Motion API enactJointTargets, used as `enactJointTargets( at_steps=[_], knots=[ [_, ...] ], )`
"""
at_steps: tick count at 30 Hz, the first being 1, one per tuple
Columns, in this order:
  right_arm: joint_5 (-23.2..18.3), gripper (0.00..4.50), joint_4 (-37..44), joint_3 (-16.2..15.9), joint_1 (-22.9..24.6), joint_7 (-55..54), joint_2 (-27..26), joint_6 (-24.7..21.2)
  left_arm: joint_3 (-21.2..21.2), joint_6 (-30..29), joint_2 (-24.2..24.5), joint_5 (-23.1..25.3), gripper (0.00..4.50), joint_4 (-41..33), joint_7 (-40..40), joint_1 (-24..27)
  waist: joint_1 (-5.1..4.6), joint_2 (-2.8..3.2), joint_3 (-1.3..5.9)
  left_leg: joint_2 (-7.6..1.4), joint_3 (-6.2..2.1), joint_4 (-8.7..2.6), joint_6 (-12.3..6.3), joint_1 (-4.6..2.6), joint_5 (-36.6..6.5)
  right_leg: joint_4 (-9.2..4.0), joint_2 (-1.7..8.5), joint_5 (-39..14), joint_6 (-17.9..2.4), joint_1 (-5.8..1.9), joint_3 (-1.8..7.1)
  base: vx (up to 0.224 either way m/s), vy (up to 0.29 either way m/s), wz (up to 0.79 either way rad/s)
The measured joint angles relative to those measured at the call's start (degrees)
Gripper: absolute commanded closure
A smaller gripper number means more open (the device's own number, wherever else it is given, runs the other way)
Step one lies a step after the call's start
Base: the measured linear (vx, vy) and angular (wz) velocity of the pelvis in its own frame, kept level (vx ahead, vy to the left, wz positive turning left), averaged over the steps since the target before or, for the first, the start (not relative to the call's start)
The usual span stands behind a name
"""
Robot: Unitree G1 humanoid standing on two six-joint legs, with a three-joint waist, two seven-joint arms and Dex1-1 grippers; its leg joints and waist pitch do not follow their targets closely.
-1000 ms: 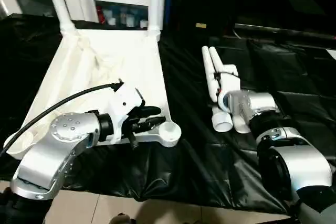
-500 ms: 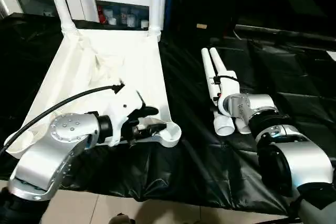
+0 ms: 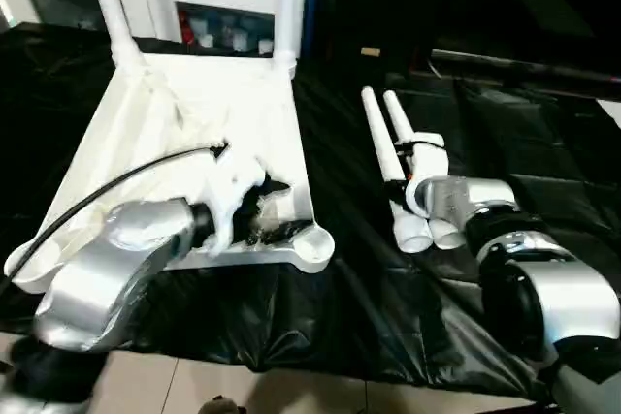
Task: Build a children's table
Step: Pick table leg
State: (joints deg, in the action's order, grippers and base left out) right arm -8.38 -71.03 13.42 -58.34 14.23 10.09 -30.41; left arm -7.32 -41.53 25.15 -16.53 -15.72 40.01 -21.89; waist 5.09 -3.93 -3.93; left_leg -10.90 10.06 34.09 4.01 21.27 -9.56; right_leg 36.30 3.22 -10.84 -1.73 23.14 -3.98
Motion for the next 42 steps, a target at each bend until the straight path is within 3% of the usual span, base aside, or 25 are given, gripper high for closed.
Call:
enactJointTargets(
  at_steps=[4, 9, 14, 19, 22, 33, 36, 42],
  knots=[
    [-3.8, 2.66, 2.5, 2.0, 0.0, 6.3, -0.3, -0.3, 1.5, 0.0, -5.9, -0.2, 0.10, 4.8, -4.7, -3.8, 0.07, 0.01, -0.01, -0.01, -0.02, 0.05, -0.01, 0.07, 0.0, -0.02, 0.00, 0.0, 0.0, 0.01, -0.01, 0.000, 0.000, 0.00],
    [-8.0, 2.67, 9.7, 3.6, 2.7, 14.8, 0.5, -1.2, 4.4, -1.2, -11.5, -2.3, 0.00, 9.9, -9.1, -6.9, 0.30, 0.37, -0.14, -0.02, -0.03, 0.05, -0.04, 0.11, 0.0, -0.07, 0.00, 0.0, 0.0, 0.01, -0.03, 0.000, 0.000, 0.00],
    [-14.3, 2.68, 25.4, 2.9, 10.6, 25.0, 1.2, -7.6, 11.8, -3.6, -20.4, -8.3, 0.00, 18.0, -14.9, -13.7, 1.25, 0.77, -0.24, -0.02, -0.08, 0.11, -0.09, 0.15, 0.0, -0.15, 0.00, 0.1, -0.1, -0.04, -0.08, 0.000, 0.000, 0.00],
    [-21.9, 2.68, 43.0, 0.7, 19.8, 31.8, 1.7, -14.7, 20.4, -4.1, -26.0, -16.1, 0.00, 25.1, -18.9, -19.4, 1.70, 1.13, -0.26, -0.03, -0.10, 0.10, -0.10, 0.10, 0.0, -0.17, 0.00, 0.1, -0.1, -0.06, -0.10, 0.000, 0.000, 0.00],
    [-25.7, 2.68, 50.7, -0.4, 23.1, 33.9, 1.6, -18.2, 22.7, -6.1, -28.2, -20.8, 0.00, 25.7, -19.1, -20.4, 1.74, 1.35, -0.27, -0.02, -0.09, 0.11, -0.11, 0.09, 0.0, -0.19, 0.00, 0.1, -0.1, -0.08, -0.09, 0.000, 0.000, 0.00],
    [-30.2, 2.68, 62.9, -1.0, 26.3, 33.7, 0.6, -23.0, 22.9, -11.1, -31.1, -23.8, 0.00, 25.2, -22.3, -20.6, 3.09, 1.41, -0.27, -0.02, -0.12, 0.10, -0.10, 0.09, 0.0, -0.25, 0.00, 0.1, 0.0, -0.12, -0.12, 0.000, 0.000, 0.00],
    [-29.9, 2.68, 63.9, -1.9, 26.5, 32.2, 0.3, -23.0, 23.6, -11.1, -31.4, -23.6, 0.00, 24.2, -24.5, -20.6, 3.16, 1.40, -0.27, -0.02, -0.12, 0.10, -0.10, 0.13, 0.0, -0.33, 0.00, 0.1, 0.1, -0.12, -0.12, 0.000, 0.000, 0.00],
    [-26.5, 2.68, 66.0, -5.8, 26.5, 27.7, -1.2, -21.1, 25.1, -9.4, -32.4, -23.1, 0.56, 22.9, -30.0, -20.7, 3.11, 1.38, -0.28, -0.02, -0.12, 0.07, -0.10, 0.16, 0.0, -0.39, 0.00, 0.1, 0.2, -0.10, -0.12, 0.000, 0.000, 0.00]
  ],
)
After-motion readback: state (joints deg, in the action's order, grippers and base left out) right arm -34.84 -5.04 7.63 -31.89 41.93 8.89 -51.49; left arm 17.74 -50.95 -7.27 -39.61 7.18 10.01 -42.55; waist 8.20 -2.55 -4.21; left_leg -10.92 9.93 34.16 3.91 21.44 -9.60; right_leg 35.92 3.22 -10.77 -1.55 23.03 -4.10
